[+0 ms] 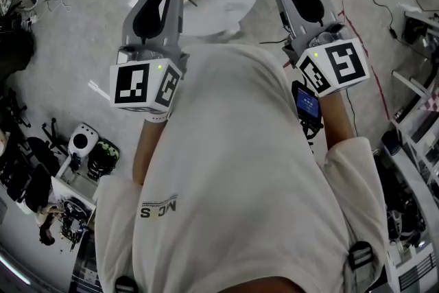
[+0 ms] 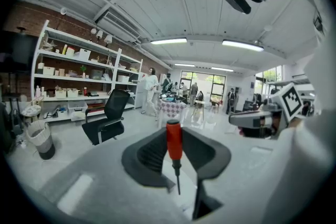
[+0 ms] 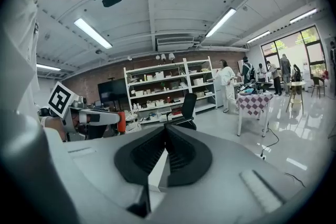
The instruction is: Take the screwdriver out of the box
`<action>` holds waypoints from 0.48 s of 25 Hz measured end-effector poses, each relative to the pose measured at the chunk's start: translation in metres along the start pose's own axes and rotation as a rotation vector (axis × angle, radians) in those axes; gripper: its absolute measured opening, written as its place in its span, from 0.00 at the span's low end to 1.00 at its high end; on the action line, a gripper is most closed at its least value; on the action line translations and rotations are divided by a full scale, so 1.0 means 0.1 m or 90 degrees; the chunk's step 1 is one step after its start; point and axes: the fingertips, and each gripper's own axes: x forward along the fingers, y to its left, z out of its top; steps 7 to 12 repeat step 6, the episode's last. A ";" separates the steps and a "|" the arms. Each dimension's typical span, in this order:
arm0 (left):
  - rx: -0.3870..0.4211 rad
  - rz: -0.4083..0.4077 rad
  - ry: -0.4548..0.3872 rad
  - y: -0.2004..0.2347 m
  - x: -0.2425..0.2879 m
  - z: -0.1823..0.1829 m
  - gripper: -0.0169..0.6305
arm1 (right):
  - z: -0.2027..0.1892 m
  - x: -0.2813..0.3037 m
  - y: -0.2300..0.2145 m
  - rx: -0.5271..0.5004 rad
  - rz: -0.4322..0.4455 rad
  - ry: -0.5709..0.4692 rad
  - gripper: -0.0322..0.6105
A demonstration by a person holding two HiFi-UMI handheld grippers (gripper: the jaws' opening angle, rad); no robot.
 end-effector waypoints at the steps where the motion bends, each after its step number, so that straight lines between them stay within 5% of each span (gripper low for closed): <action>1: -0.001 0.000 -0.001 0.00 0.00 0.00 0.16 | -0.02 0.00 0.01 -0.004 0.000 0.004 0.05; 12: -0.006 -0.004 -0.001 -0.03 0.01 -0.05 0.16 | -0.11 0.00 0.02 -0.016 -0.008 0.012 0.05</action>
